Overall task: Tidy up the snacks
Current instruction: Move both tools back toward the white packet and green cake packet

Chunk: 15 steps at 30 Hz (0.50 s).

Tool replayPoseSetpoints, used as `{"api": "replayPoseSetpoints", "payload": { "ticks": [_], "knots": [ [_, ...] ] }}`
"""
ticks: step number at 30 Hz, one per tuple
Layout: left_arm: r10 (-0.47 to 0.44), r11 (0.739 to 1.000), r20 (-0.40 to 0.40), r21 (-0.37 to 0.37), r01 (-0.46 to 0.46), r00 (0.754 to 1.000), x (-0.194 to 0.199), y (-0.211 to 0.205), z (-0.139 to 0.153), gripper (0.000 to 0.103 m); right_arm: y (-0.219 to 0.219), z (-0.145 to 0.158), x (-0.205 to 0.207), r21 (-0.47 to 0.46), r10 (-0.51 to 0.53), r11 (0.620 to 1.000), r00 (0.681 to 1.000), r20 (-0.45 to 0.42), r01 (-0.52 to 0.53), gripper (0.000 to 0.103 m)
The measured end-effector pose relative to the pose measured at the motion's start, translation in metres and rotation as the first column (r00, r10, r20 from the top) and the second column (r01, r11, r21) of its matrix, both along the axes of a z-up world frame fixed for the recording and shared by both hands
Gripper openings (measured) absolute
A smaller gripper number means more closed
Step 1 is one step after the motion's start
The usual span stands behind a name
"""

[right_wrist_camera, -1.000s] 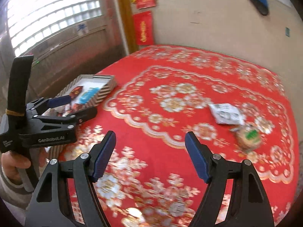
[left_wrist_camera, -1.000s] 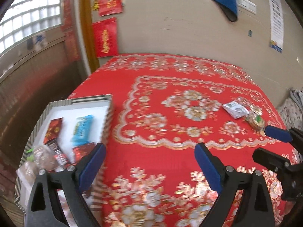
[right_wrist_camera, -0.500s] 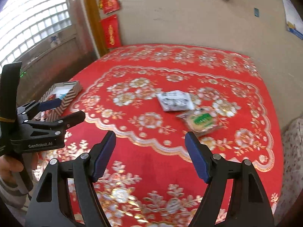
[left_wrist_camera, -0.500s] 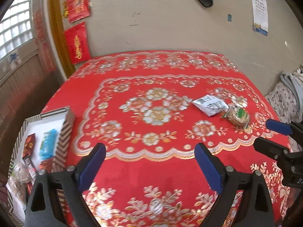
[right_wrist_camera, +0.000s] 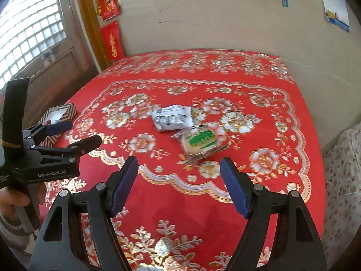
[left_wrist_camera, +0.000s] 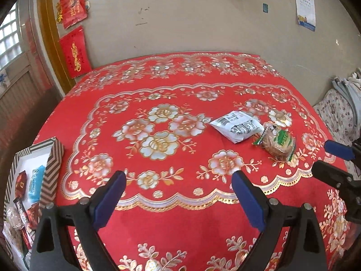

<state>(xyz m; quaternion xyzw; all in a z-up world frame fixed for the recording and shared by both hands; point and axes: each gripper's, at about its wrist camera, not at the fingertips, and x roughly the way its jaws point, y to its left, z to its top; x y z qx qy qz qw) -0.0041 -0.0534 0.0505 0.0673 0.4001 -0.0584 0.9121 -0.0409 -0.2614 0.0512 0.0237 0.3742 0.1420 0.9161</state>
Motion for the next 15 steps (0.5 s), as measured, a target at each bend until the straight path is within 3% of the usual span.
{"api": "replayPoseSetpoints", "payload": {
  "ticks": [6, 15],
  "knots": [
    [-0.009, 1.0, -0.016, 0.008, 0.009, 1.0, 0.011, -0.012, -0.005, 0.096, -0.013, -0.001, 0.006, 0.004, -0.016, 1.0, 1.0, -0.005, 0.016, 0.076],
    [-0.006, 0.998, -0.087, -0.065, 0.0, 0.996, 0.046, -0.023, -0.008, 0.096, -0.026, -0.005, 0.015, -0.011, -0.046, 0.999, 0.999, -0.017, 0.046, 0.076]
  ]
}}
